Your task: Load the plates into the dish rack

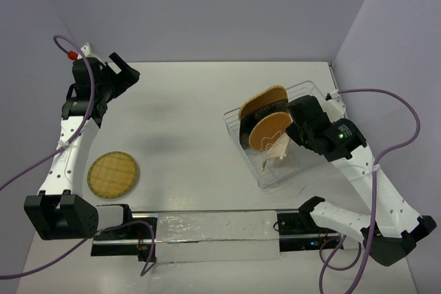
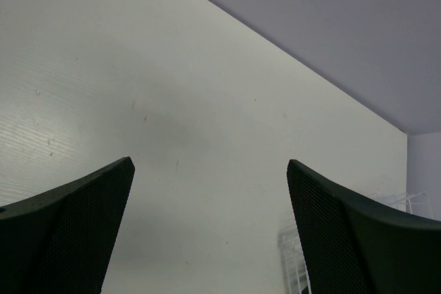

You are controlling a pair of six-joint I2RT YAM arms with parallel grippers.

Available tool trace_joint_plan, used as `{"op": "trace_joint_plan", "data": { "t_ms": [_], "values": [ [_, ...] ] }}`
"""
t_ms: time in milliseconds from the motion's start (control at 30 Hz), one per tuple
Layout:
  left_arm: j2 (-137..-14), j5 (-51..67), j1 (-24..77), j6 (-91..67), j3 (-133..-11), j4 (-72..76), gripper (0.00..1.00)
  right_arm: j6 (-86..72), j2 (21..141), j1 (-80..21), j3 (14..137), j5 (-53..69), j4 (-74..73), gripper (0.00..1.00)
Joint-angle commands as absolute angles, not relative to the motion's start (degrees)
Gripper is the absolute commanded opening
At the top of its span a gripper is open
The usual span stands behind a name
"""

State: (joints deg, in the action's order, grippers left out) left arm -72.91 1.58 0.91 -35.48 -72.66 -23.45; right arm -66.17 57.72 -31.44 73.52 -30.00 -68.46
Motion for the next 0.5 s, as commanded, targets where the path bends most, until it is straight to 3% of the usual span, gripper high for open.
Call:
{"op": "trace_joint_plan", "data": {
  "t_ms": [0, 467],
  "values": [
    [-73.13, 2.75, 0.35, -34.80, -72.69, -21.15, 0.99, -71.16, 56.37, -31.11, 71.99, -32.46, -63.19, 0.00],
    [-73.88, 1.81, 0.35, -34.45, -72.89, -21.62, 0.99, -70.15, 58.97, -29.61, 75.72, -33.95, -66.94, 0.00]
  ]
}}
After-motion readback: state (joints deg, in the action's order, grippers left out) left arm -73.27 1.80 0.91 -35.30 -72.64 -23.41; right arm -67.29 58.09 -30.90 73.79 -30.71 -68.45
